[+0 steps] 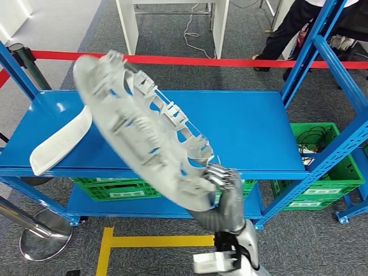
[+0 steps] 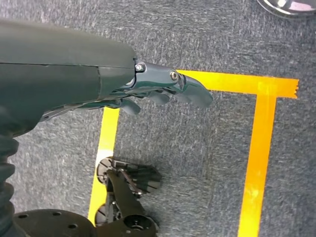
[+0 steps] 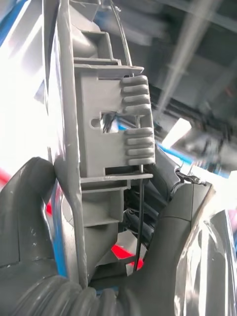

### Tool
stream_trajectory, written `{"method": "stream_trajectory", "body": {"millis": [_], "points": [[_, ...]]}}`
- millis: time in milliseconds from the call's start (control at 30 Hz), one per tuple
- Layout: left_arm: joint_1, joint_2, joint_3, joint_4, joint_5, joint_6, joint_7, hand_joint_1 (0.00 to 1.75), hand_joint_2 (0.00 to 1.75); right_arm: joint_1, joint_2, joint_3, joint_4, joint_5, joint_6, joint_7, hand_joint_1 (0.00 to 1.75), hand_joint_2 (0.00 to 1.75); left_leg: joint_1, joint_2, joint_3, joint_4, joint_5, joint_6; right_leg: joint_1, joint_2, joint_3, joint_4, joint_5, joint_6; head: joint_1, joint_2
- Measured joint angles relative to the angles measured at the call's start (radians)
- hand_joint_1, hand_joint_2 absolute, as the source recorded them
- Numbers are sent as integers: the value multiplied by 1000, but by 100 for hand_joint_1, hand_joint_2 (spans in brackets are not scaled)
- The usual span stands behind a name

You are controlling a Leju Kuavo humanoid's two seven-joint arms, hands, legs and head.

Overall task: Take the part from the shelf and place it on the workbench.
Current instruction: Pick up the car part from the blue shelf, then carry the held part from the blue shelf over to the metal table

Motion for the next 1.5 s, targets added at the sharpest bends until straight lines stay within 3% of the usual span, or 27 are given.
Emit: {"method": "stream_trajectory", "body": {"millis": [133, 300, 467, 600, 933, 1000, 1067, 1167, 1200, 1233, 1267, 1300, 1367, 1433, 1500], "points": [[0, 0, 18, 0, 4, 3, -10, 0, 175, 75, -39, -33, -143, -221, 29, -91, 175, 175, -1, 0, 0, 0, 0, 0, -1, 1, 0, 0, 0, 0, 0, 0], [-2, 0, 25, 0, -1, 4, -28, 0, 175, 151, -59, -89, -249, -450, 167, -184, 175, 175, -1, 1, 1, 0, 0, 0, -1, 1, 0, 0, 1, 0, 0, 0], [-7, -3, 39, 0, 17, -7, -64, 0, 175, 221, -63, -165, -291, -615, 404, -189, 175, 175, 0, 0, 1, 0, 0, 0, 0, 1, 0, 0, 1, 0, 0, 0], [-14, -8, 52, 0, 28, -16, -84, 0, 175, 280, -62, -243, -292, -646, 545, -191, 175, 175, -1, 0, 1, 1, 0, 0, -1, 1, 0, 0, 1, 0, 0, 0], [-17, -8, 63, 0, 25, 3, -84, 0, 175, 344, -61, -305, -291, -610, 620, -192, 175, 175, -4, 0, 0, 6, -2, 3, -5, 1, 1, 0, 2, 3, 0, 0], [-17, -10, 63, 0, 17, 6, -78, 0, 175, 366, -61, -313, -290, -602, 641, -194, 175, 175, -3, 2, -2, 1, 7, 14, -7, 1, -2, -1, 4, 13, 0, 0], [-17, -13, 63, 0, 10, 10, -69, 0, 175, 382, -61, -321, -288, -595, 659, -195, 175, 175, 1, 5, -4, -9, 20, 28, -8, 2, -22, 33, -22, 25, 2, 0], [-16, -15, 63, 0, 2, 12, -57, 0, 175, 390, -61, -335, -284, -579, 690, -195, 175, 175, 4, 8, -10, -12, 25, 33, -11, 3, -108, 222, -114, 32, 6, 0], [-15, -15, 63, 0, -2, 11, -54, 0, 175, 396, -60, -341, -282, -570, 706, -195, 175, 175, 5, 9, -11, -11, 26, 33, -13, 3, -131, 272, -126, 36, 5, 0], [-15, -16, 63, 0, -5, 10, -52, 0, 175, 402, -58, -347, -281, -560, 720, -195, 175, 175, 6, 9, -12, -9, 25, 32, -15, 3, -138, 288, -117, 39, 5, 0], [-15, -16, 63, 0, -9, 7, -52, 0, 175, 408, -53, -352, -281, -549, 734, -195, 175, 175, 9, 8, -12, -6, 24, 30, -19, 3, -125, 262, -89, 41, 5, 0], [-15, -16, 63, 0, -14, 4, -52, 0, 175, 413, -47, -355, -281, -539, 743, -195, 175, 175, 12, 8, -13, 0, 21, 26, -22, 2, -96, 203, -50, 44, 5, 0], [-15, -15, 63, 0, -21, 2, -54, 0, 175, 420, -37, -359, -283, -522, 752, -195, 175, 175, 15, 5, -17, 14, 13, 11, -25, 4, -36, 87, -4, 49, 8, 0], [-16, -14, 63, 0, -28, 2, -56, 0, 175, 427, -30, -361, -286, -512, 755, -195, 175, 175, 13, 3, -28, 30, 10, -4, -23, 8, -15, 47, -6, 42, 9, 0], [-17, -13, 62, 0, -36, 3, -57, 0, 175, 436, -26, -365, -290, -506, 753, -196, 175, 175, 12, 2, -39, 40, 9, -16, -23, 10, -23, 46, -9, 24, 7, 0]]}}
